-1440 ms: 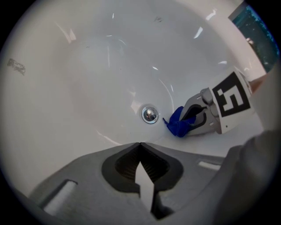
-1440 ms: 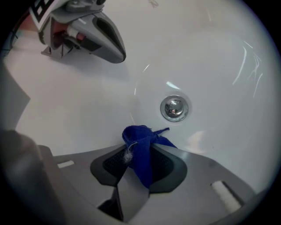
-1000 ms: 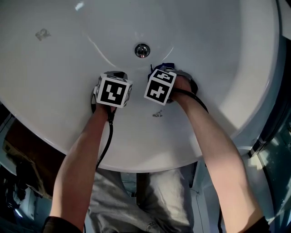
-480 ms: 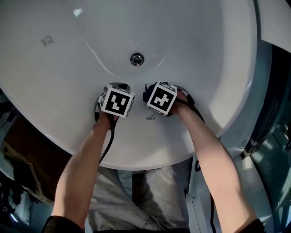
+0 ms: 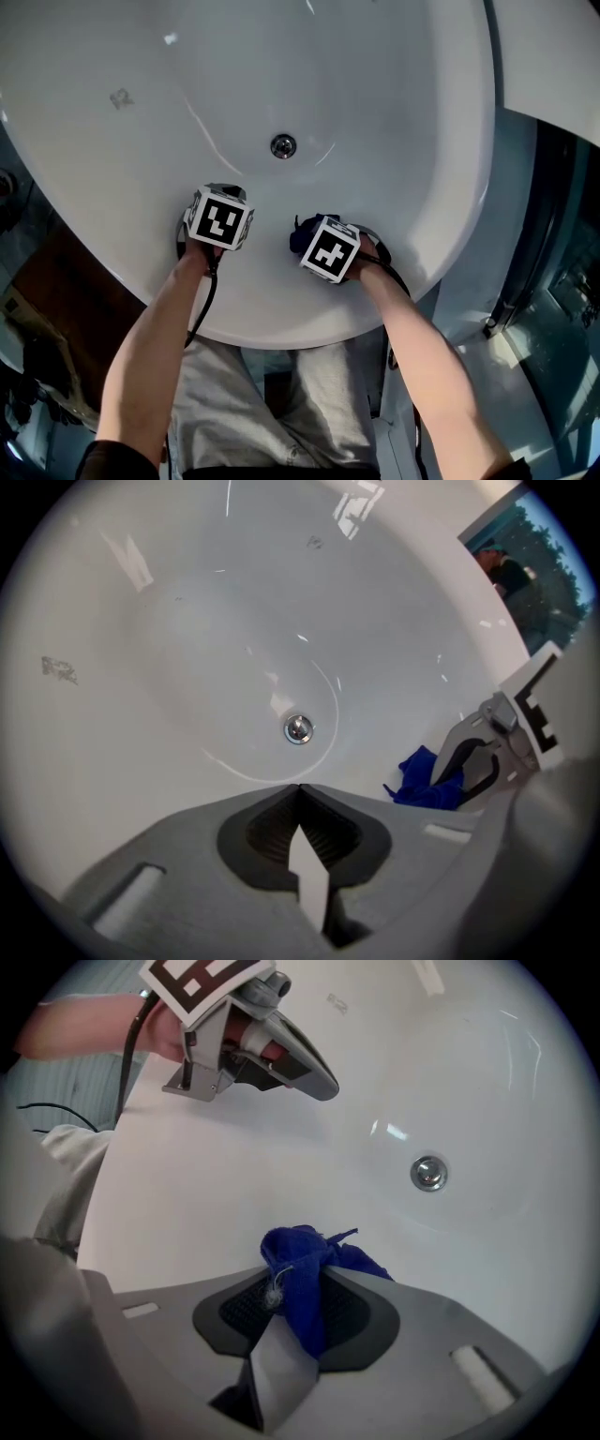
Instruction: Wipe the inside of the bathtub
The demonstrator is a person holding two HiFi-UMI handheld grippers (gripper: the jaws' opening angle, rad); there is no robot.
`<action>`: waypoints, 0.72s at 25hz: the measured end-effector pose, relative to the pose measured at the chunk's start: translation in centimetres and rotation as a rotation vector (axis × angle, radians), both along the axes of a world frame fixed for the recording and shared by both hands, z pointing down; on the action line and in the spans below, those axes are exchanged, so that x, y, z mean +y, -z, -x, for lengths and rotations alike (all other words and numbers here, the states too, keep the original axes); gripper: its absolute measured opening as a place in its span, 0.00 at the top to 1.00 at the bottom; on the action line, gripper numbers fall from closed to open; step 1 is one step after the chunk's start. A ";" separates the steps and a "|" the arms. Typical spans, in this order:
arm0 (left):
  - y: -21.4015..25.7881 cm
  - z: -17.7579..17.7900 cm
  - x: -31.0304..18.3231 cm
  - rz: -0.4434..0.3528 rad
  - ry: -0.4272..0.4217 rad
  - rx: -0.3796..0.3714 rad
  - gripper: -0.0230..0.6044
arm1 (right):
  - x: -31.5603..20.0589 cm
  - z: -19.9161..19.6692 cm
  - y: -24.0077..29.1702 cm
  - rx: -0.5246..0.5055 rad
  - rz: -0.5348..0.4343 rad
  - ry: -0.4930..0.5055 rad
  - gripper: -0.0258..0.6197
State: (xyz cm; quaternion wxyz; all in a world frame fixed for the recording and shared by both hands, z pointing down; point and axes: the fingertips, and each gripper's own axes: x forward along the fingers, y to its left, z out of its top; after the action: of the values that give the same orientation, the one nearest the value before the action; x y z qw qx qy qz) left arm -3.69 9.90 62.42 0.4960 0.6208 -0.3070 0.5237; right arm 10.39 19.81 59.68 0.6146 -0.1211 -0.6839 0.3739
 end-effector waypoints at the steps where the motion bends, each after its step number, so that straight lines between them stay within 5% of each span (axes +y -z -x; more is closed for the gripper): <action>1: 0.4 0.1 -0.1 -0.007 0.000 0.002 0.96 | 0.3 -0.1 0.6 -0.001 0.008 -0.008 0.76; 10: 4.1 -0.8 -0.9 -0.021 0.059 0.033 0.96 | 1.6 -0.7 5.6 -0.008 0.053 -0.046 0.77; 18: 12.3 -3.8 -0.4 -0.062 0.111 0.111 0.96 | 3.7 -0.8 11.1 0.007 0.063 -0.060 0.77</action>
State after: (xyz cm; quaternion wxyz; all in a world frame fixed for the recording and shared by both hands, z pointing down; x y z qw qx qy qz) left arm 0.12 9.52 50.12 0.5211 0.6459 -0.3291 0.4505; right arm 11.23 23.51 48.56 0.6014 -0.1185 -0.6731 0.4139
